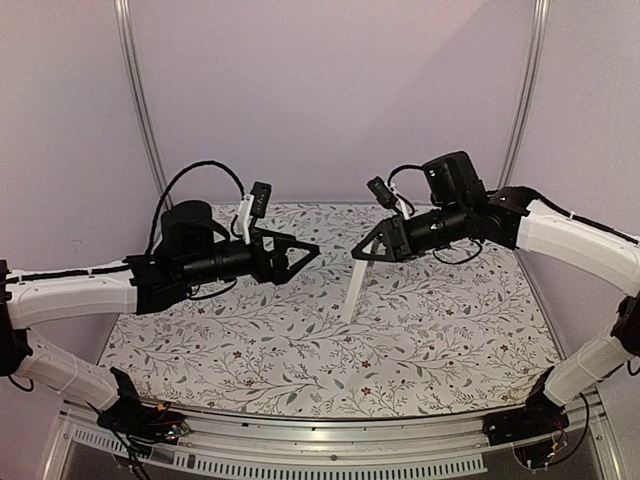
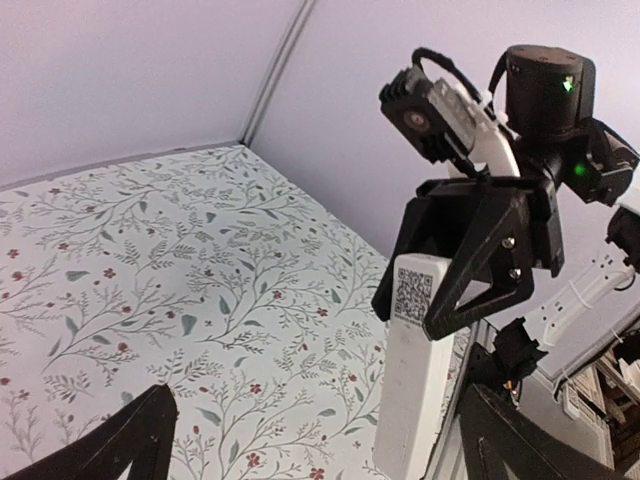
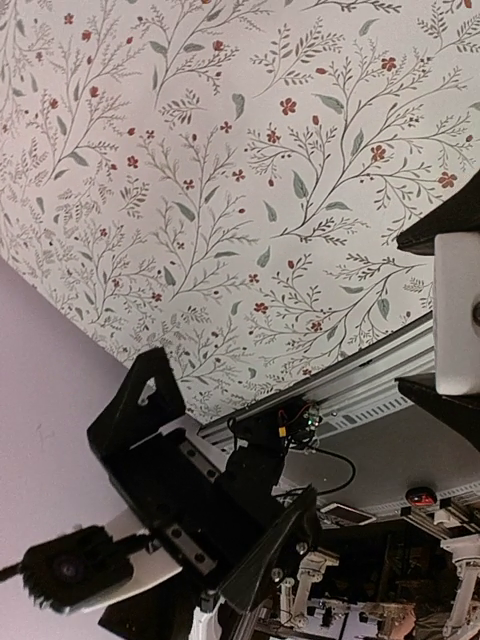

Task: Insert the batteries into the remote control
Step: Place the remote control at the center of the board.

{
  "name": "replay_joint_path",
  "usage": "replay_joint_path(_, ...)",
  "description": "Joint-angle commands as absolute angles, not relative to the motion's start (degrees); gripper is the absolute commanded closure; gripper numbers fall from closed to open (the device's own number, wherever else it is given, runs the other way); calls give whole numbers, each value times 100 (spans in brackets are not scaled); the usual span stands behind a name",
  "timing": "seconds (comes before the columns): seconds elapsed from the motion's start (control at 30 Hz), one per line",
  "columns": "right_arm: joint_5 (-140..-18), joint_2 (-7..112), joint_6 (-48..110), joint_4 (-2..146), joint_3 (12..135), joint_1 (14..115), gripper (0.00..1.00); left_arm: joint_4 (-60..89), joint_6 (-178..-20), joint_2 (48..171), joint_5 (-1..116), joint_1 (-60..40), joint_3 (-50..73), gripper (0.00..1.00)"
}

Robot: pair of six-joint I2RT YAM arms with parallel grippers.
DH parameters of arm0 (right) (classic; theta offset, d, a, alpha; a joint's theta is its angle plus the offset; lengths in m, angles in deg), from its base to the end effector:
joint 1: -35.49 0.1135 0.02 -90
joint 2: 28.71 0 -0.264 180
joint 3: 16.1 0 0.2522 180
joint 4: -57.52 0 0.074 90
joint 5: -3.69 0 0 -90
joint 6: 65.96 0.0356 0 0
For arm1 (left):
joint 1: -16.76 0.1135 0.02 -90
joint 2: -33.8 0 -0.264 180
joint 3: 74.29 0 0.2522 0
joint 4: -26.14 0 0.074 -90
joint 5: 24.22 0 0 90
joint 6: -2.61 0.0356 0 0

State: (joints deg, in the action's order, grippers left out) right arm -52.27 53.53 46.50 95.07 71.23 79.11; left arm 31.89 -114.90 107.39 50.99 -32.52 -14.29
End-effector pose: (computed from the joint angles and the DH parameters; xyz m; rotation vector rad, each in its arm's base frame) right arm 0.2200 0.2372 0.3419 -0.7977 2.1775 1.2715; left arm 0.1875 -0.2318 0.2927 0.5543 1.7752 -1.1885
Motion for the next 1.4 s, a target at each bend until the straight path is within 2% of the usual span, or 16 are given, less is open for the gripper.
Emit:
replay_joint_path(0.0, -5942, 5992, 4368, 11156, 7598, 7970, 100, 1806, -11468, 10449, 6637, -3003, -1578, 0)
replay_joint_path(0.47, -7960, 8666, 3572, 13483, 9705, 8761, 99, 1511, -11706, 10157, 7161, -2875, -1937, 1)
replay_joint_path(0.77, -8472, 10084, 3336, 14213, 10918, 9019, 93, 1256, -11902, 9854, 7453, -2748, -2124, 1)
replay_joint_path(1.0, -8605, 10720, 3403, 14245, 11305, 9032, 84, 1256, -11878, 9736, 7458, -2693, -2261, 1)
replay_joint_path(1.37, -8816, 10893, 3510, 14036, 11275, 9040, 69, 1360, -11931, 9735, 7390, -2677, -2404, 0)
